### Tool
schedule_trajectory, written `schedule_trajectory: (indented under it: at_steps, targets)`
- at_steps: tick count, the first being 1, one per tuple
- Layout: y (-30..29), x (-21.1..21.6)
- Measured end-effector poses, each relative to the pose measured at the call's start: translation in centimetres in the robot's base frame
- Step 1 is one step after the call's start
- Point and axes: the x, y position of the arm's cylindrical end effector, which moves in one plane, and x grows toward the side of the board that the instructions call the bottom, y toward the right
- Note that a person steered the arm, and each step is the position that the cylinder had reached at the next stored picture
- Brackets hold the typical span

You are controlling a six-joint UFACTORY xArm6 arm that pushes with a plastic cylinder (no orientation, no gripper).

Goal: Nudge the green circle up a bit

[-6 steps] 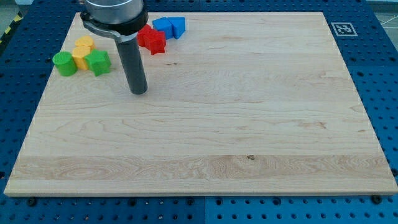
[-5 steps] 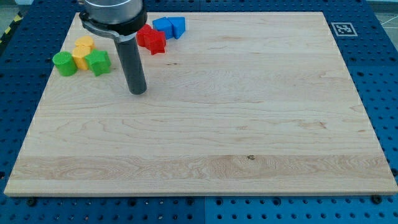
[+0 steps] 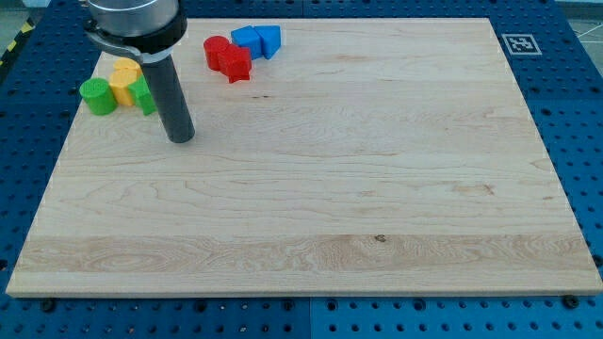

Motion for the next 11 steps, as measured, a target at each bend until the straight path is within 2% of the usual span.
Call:
schedule_trajectory:
  at_steps: [2,3,4,5,7,9,11]
  targets:
    - [-6.2,2.4]
    - [-7.5,2.4]
    - [-13.2,1.0]
    - [-14.8,0.5]
    - [-14.8,-0.7]
    - [-12.0,-4.6]
    - [-9.8,-5.3]
